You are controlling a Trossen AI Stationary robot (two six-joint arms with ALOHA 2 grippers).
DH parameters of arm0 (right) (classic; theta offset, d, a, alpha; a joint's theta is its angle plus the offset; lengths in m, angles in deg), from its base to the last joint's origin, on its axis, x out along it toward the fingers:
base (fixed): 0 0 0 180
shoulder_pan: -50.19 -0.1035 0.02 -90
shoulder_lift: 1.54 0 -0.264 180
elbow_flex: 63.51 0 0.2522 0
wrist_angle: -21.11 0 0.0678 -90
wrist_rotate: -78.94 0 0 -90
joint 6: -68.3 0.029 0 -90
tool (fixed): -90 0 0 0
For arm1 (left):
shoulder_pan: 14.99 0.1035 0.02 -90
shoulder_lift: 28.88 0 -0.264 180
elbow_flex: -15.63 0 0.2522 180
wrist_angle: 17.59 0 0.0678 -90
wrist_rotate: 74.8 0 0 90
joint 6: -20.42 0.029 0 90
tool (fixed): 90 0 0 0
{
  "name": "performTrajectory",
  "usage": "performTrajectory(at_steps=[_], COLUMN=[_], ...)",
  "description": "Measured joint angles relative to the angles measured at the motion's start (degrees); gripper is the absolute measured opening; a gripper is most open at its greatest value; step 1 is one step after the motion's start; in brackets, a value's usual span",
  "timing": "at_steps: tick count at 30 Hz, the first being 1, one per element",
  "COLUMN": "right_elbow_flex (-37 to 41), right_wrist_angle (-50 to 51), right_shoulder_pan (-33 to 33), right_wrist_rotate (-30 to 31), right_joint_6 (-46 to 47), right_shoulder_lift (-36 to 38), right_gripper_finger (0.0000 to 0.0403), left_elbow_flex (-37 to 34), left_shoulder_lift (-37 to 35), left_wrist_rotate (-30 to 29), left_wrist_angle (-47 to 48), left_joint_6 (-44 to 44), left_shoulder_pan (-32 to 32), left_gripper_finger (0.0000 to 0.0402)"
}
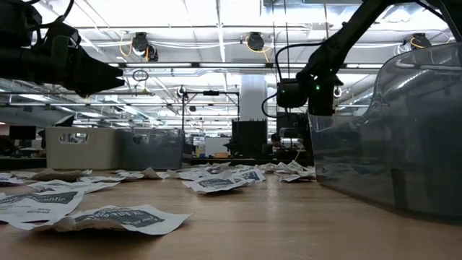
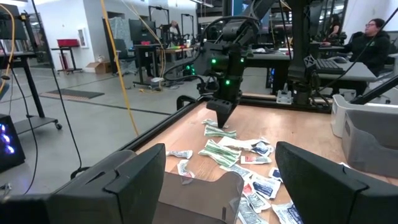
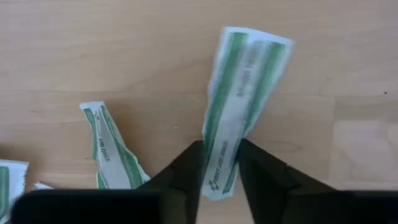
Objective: Pick & Place First Aid Supplies
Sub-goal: Put the white bandage pack into the bottom gray bin
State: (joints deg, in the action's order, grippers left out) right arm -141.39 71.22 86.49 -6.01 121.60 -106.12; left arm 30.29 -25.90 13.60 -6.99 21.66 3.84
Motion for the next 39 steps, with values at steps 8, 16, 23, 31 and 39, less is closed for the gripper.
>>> performTrajectory(at_steps=[8, 16, 23, 31, 39], right_elbow_flex=[0.36, 0.33, 0.25, 0.20, 0.14], right_wrist_angle=[2.36, 13.27, 18.91, 22.56, 25.29], right_shoulder_pan=[-0.05, -1.08, -2.47, -5.97, -18.26], right_wrist_rotate=[0.27, 0.33, -2.77, -3.58, -3.34], right_joint_6=[-1.52, -0.79, 1.97, 6.11, 15.55], right_shoulder_lift=[2.46, 11.28, 18.19, 22.71, 26.87], right_gripper_finger=[0.0007, 0.0002, 0.0001, 0.0001, 0.0001], left_elbow_flex=[0.00, -0.01, -0.01, 0.00, -0.02], left_shoulder_lift=[0.00, 0.00, 0.00, 0.00, 0.00], left_wrist_rotate=[-0.02, -0.02, 0.00, 0.00, 0.00], left_wrist_angle=[-0.01, -0.01, -0.01, -0.01, -0.01], left_joint_6=[0.00, 0.00, 0.00, 0.00, 0.00], left_shoulder_pan=[-0.02, -0.01, 0.00, -0.02, -0.02], left_gripper_finger=[0.0306, 0.0306, 0.0306, 0.0306, 0.0306])
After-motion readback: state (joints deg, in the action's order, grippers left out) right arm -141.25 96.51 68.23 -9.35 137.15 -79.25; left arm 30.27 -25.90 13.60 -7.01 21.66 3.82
